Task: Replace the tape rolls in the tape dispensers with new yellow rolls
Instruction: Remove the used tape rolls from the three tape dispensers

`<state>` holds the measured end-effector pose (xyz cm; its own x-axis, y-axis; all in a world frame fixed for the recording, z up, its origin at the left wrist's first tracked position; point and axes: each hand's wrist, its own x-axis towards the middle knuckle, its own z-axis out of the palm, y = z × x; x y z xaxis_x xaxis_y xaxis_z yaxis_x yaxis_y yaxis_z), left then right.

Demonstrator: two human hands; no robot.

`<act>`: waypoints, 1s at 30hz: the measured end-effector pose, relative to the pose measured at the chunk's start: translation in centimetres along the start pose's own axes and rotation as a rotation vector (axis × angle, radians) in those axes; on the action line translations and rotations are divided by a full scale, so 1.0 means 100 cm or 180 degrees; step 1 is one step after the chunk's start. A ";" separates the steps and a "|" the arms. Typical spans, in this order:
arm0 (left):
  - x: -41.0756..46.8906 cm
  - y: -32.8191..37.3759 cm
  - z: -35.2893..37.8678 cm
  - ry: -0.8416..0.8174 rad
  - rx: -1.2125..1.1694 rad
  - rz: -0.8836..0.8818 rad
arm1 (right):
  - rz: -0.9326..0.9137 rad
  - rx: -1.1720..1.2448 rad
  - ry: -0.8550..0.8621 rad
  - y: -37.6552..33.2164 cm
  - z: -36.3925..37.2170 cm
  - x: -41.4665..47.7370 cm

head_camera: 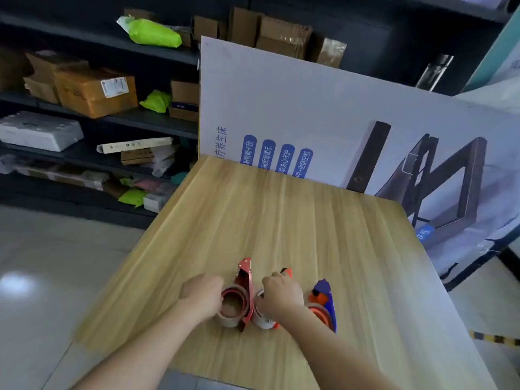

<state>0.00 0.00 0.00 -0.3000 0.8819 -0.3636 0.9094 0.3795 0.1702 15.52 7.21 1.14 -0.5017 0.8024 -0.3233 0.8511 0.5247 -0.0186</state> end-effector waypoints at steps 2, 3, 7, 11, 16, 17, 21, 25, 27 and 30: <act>0.011 -0.001 0.012 -0.0070 -0.0035 -0.0056 | -0.0062 -0.0034 -0.0045 -0.002 0.009 0.010; 0.017 -0.001 0.020 -0.0140 -0.0069 -0.0087 | -0.0119 -0.0037 -0.0103 -0.001 0.015 0.016; 0.030 -0.003 0.044 -0.0268 -0.0304 -0.0231 | -0.0313 -0.0077 -0.0138 -0.003 0.027 0.030; 0.048 0.002 0.058 -0.0290 -0.0334 -0.0443 | -0.0453 -0.0039 -0.0207 0.002 0.040 0.048; 0.064 0.005 0.057 -0.0109 -0.0504 -0.0782 | -0.0471 0.0646 -0.0230 0.011 0.040 0.064; 0.067 0.004 0.054 -0.0045 -0.0629 -0.0819 | -0.0440 0.0863 -0.0221 0.012 0.038 0.068; 0.079 0.001 0.036 0.0415 -0.1250 -0.0863 | 0.0172 0.2309 -0.0453 0.012 0.025 0.087; 0.092 -0.006 0.016 0.0778 -0.1820 -0.0862 | 0.0763 0.4189 -0.1283 0.012 0.012 0.106; 0.098 -0.012 0.009 0.0866 -0.2022 -0.0776 | 0.0698 0.4388 -0.1254 0.012 0.005 0.115; 0.106 -0.017 -0.001 0.1121 -0.2147 -0.0431 | 0.0871 0.4579 -0.0905 0.007 -0.005 0.132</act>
<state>-4.79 8.70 -4.05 -0.5727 0.8098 -0.1276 0.5198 0.4790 0.7074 9.46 18.32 -2.64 -0.4033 0.6574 -0.6365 0.4162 -0.4877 -0.7674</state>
